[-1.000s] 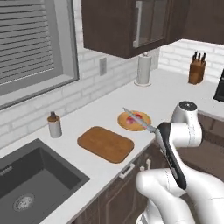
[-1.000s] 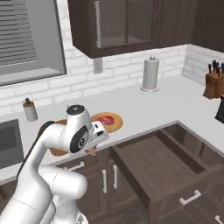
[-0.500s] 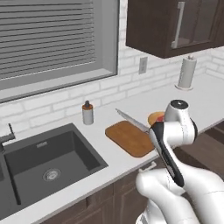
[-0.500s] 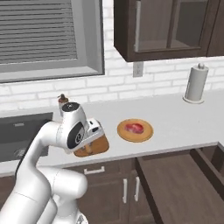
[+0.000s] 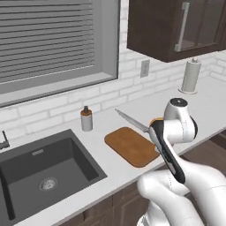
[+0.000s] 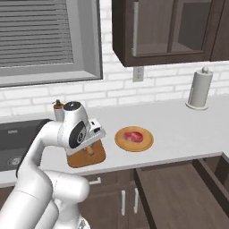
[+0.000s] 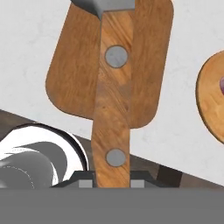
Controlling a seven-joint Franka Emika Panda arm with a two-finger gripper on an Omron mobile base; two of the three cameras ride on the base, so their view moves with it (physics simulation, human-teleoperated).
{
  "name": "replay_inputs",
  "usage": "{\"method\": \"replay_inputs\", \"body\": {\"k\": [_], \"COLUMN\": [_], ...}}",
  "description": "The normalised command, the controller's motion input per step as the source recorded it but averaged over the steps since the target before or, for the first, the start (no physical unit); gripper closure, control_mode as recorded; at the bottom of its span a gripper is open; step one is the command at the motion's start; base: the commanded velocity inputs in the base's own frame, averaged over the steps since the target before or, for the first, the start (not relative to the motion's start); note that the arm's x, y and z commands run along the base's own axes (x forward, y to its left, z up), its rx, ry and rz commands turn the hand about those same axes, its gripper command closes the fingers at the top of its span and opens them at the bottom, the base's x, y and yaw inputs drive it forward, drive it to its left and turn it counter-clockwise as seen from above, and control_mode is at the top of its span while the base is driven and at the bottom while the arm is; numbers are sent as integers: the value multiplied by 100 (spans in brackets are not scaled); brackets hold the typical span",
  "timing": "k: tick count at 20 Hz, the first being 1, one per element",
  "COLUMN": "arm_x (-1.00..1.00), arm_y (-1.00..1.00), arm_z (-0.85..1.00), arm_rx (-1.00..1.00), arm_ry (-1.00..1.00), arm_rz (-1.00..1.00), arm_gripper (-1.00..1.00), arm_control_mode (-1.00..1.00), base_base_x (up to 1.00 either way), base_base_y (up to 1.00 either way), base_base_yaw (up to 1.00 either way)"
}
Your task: Pick up the knife from the drawer and place it on the cutting board. Then place the meat from the plate to the cutting board.
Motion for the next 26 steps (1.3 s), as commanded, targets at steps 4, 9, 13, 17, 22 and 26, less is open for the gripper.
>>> {"method": "replay_inputs", "body": {"k": [4,9,13,17,22,26], "arm_x": [42,80,97,38,-2,-31], "arm_y": [10,39,5,-9,-10,-14], "arm_z": [-24,-25,-21,-27,-43,-71], "arm_rx": [0,0,0,0,-1,-5], "arm_ry": [2,11,18,18,13,12], "arm_rz": [0,-3,-3,-3,0,0], "arm_gripper": [100,100,100,100,100,100], "arm_control_mode": [-100,-100,-100,-100,-100,-100], "base_base_x": [0,0,0,0,0,0], "base_base_y": [0,0,0,0,0,0], "base_base_yaw": [0,0,0,0,0,0]}}
